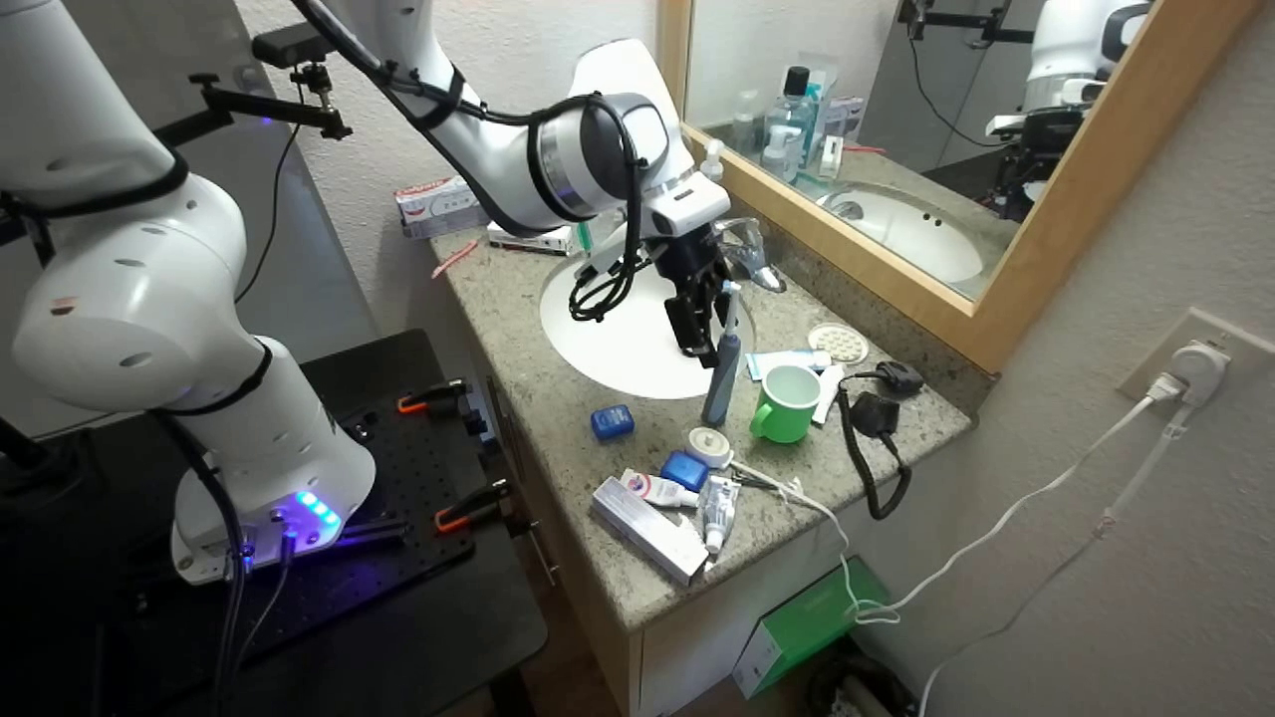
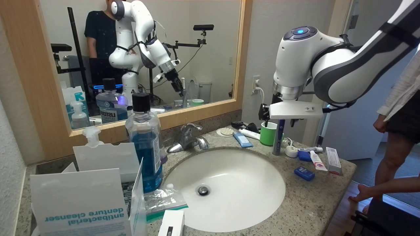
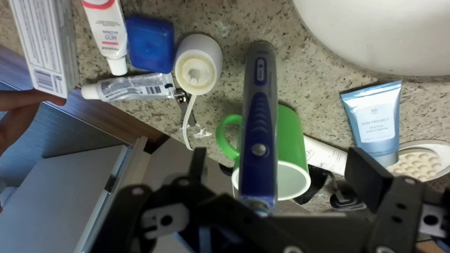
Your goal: Put the electric toothbrush to charge
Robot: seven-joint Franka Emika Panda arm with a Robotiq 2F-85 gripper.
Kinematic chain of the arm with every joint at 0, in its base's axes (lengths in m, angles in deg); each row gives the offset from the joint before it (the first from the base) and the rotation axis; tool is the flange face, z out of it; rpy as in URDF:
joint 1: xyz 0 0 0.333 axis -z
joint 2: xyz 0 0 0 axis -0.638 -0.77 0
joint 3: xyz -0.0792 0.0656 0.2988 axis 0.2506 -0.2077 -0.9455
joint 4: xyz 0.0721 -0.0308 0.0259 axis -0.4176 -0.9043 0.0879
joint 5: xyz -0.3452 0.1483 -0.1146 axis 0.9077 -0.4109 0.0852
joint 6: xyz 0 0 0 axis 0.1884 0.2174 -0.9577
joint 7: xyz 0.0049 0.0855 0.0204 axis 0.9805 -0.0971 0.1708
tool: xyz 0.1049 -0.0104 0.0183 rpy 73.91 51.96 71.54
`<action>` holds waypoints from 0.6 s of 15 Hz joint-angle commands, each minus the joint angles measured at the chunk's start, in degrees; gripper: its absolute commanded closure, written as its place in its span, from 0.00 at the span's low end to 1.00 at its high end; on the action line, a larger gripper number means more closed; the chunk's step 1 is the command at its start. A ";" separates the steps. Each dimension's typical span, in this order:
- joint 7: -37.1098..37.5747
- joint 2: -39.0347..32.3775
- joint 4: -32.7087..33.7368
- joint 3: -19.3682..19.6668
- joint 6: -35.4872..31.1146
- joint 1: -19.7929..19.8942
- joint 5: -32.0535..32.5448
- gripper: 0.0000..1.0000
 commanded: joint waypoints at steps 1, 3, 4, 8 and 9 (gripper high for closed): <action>2.00 -0.95 0.60 0.09 -1.74 0.12 1.81 0.04; 2.01 -1.05 0.52 0.06 -1.86 0.08 2.01 0.29; 2.10 -1.04 0.50 0.07 -1.93 0.08 2.20 0.22; 1.84 -0.44 0.36 0.24 -2.16 0.25 2.33 0.00; 1.91 -0.31 0.34 0.26 -2.23 0.26 2.49 0.00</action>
